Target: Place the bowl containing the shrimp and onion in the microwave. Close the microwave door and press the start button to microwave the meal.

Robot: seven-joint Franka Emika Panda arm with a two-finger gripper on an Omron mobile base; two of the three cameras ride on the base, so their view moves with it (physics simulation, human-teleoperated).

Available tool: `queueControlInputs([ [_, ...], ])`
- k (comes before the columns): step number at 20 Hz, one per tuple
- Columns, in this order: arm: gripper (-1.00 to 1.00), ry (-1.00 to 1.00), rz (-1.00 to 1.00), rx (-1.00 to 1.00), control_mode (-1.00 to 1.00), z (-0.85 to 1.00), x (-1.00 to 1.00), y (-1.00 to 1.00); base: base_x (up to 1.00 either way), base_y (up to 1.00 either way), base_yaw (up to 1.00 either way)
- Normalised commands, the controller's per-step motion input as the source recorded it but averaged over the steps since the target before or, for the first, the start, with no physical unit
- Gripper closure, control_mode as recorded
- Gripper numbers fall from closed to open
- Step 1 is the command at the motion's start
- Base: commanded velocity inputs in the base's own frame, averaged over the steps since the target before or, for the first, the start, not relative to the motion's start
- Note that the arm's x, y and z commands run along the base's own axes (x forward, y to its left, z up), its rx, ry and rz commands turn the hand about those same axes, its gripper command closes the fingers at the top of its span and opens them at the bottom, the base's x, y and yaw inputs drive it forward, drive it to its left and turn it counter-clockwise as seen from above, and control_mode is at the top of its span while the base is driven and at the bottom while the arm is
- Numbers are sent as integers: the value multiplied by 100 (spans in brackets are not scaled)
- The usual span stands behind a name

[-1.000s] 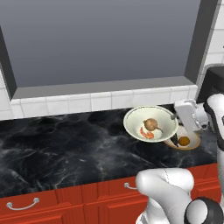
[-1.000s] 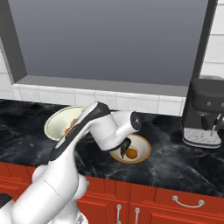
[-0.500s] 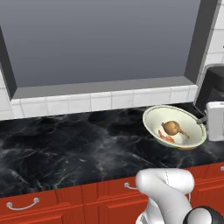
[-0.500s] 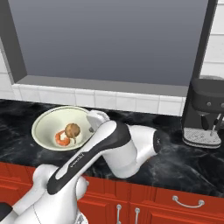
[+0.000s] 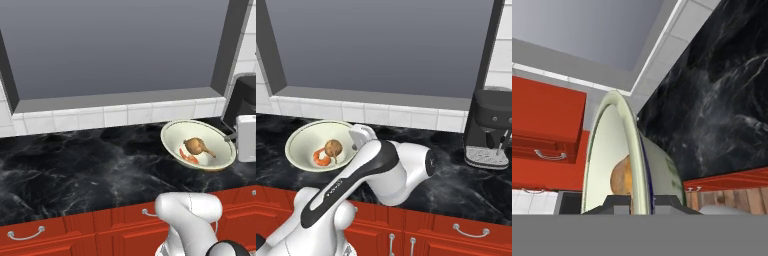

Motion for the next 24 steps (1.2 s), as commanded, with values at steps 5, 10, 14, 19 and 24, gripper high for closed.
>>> queueControlInputs([
  [5,100,0,0,0,100,0,0,0,-4,0,0],
  [10,100,0,0,0,100,0,0,0,-42,7,10],
  [14,100,0,0,0,100,0,0,0,-52,7,23],
  [19,100,0,0,0,100,0,0,0,-46,0,32],
  [24,100,0,0,0,100,0,0,0,-12,4,58],
])
